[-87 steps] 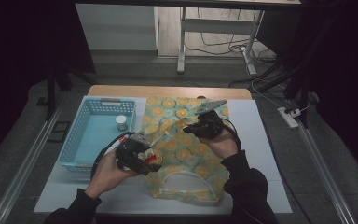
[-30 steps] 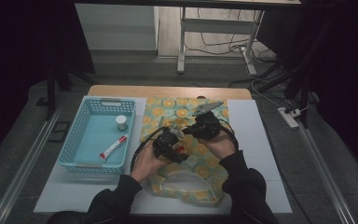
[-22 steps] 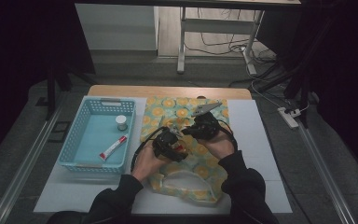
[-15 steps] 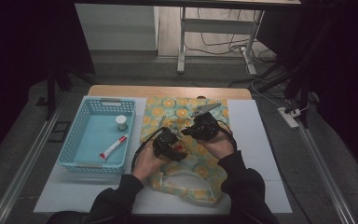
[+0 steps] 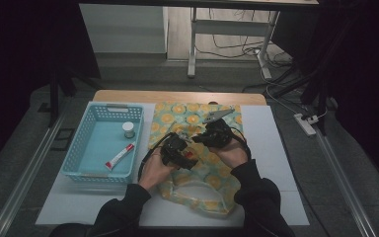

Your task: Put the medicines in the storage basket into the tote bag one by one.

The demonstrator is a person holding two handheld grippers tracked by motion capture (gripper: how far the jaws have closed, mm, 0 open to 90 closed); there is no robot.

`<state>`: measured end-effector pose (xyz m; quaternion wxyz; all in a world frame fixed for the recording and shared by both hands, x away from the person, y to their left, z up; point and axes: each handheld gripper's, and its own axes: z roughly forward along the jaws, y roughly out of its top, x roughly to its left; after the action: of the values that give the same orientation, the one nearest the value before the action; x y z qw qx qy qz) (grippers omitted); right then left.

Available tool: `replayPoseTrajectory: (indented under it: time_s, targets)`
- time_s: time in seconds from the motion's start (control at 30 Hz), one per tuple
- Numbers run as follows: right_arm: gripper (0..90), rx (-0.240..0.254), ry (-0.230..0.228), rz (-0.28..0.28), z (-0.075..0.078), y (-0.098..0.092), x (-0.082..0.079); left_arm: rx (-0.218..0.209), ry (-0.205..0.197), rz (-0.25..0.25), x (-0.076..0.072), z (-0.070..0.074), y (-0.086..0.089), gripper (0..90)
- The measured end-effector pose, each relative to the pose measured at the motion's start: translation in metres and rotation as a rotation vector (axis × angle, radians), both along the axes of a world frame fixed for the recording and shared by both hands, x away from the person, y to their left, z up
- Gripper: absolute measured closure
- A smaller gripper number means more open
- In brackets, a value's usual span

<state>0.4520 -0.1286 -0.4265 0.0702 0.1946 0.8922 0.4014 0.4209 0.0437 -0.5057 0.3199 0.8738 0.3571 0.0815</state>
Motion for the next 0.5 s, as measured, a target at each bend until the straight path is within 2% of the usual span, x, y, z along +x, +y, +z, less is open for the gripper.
replayPoseTrajectory:
  time_s: [0.2,0.33,0.5]
  targets:
    - [89.9,0.002,0.001,0.0,0.0,0.0,0.0,-0.007,0.001,-0.022,-0.008,0.007,0.003,8.7]
    - [89.9,0.005,-0.001,0.001,0.001,-0.001,0.0,-0.048,0.015,-0.038,-0.014,0.012,0.006,6.2]
    - [89.9,0.005,0.005,-0.001,0.001,-0.001,0.0,-0.078,0.027,-0.069,-0.022,0.017,0.01,3.4]
